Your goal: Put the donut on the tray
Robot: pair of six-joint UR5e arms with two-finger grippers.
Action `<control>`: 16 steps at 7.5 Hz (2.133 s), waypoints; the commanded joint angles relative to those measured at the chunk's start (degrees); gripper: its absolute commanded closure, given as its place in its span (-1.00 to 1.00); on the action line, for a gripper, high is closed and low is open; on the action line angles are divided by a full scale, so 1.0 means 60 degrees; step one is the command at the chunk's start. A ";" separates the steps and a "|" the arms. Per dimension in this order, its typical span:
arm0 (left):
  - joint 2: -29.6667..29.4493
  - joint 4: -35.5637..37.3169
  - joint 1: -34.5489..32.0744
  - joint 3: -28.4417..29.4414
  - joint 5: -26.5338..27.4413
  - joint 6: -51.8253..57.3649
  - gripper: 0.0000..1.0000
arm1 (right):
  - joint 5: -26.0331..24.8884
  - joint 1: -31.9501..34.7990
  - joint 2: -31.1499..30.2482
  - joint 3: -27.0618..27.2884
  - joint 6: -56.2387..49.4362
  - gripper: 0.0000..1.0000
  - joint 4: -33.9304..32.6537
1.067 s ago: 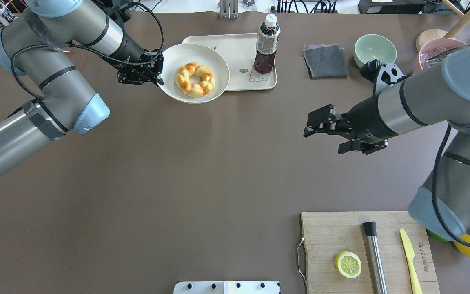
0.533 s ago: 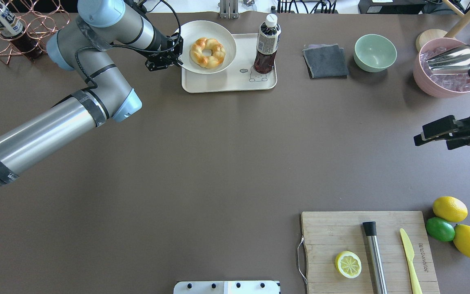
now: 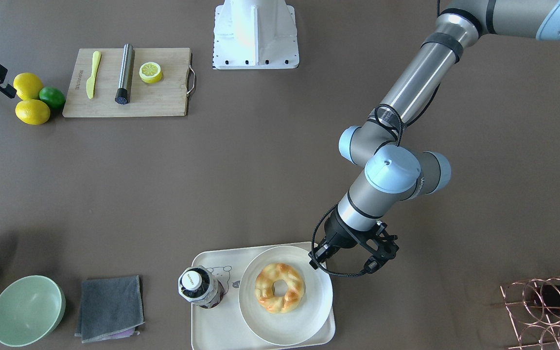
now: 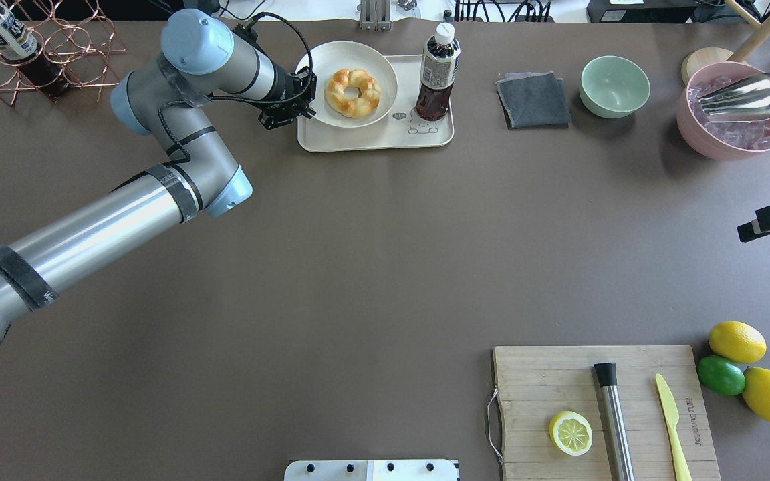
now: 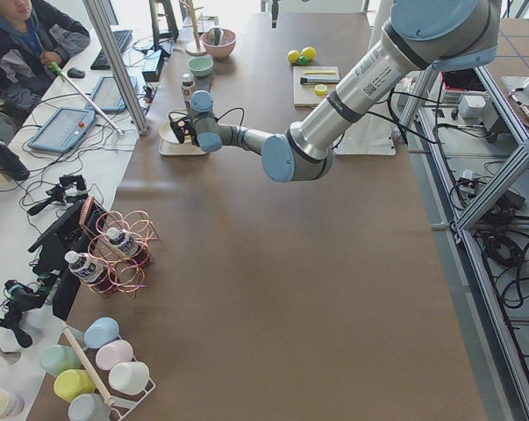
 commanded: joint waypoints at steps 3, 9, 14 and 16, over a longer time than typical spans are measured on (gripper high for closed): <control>-0.0030 -0.0662 0.0181 0.0521 0.0183 -0.0154 1.00 | -0.0002 0.0257 -0.0295 -0.0057 -0.0303 -1.00 0.0014; 0.1660 0.0949 -0.0519 -0.2814 -0.1598 0.0822 -0.94 | -0.0002 0.0228 -0.0178 -0.0233 -0.0303 -1.00 -0.0001; 0.7045 0.2455 -0.2935 -0.8564 -0.4736 0.4680 -0.94 | -0.0003 0.1614 -0.0178 -0.1517 -0.2213 -1.00 -0.0074; 0.9845 0.2441 -0.4353 -0.9349 -0.5542 0.9327 -0.94 | -0.0089 0.2422 -0.0251 -0.2149 -0.3418 -1.00 -0.0104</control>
